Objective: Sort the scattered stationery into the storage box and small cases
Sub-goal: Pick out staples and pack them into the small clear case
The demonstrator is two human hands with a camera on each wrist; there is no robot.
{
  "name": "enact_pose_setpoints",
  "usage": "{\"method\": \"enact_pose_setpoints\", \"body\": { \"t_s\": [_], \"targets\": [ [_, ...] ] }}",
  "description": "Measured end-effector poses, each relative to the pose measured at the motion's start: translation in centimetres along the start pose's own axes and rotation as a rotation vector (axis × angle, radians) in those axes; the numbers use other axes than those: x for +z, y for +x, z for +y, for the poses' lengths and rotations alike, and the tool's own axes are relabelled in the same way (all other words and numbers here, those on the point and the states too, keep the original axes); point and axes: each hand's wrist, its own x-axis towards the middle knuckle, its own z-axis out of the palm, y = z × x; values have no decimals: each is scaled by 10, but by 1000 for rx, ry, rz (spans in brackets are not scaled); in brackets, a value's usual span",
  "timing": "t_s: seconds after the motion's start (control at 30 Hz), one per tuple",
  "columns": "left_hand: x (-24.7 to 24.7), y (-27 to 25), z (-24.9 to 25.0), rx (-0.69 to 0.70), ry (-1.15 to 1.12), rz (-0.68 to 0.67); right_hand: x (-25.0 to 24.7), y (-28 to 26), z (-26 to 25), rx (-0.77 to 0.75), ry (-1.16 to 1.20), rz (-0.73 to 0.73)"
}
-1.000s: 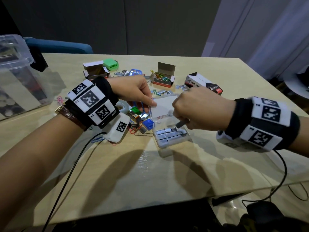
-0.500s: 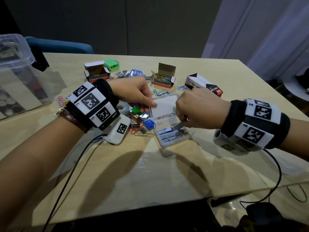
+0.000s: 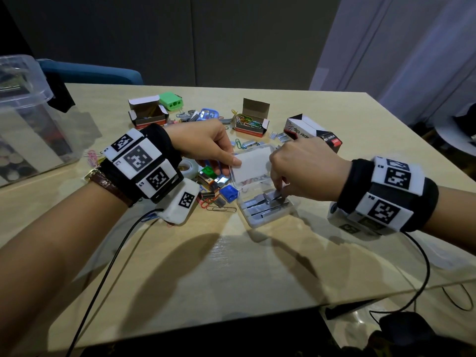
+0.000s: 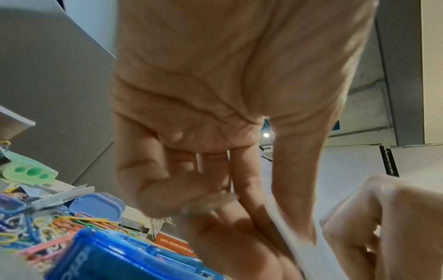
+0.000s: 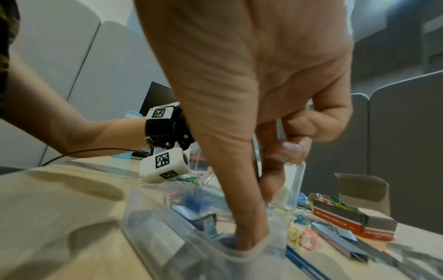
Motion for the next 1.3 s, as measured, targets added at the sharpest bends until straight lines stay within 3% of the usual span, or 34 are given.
{"method": "enact_pose_setpoints", "body": {
  "t_s": [0.6, 0.97, 1.3],
  "targets": [
    [0, 2, 1, -9, -4, 2, 8, -4, 7, 48, 60, 33],
    [0, 5, 3, -23, -10, -6, 7, -7, 9, -64, 311, 81],
    [0, 5, 4, -18, 7, 12, 20, -1, 3, -73, 309, 111]
  ]
}}
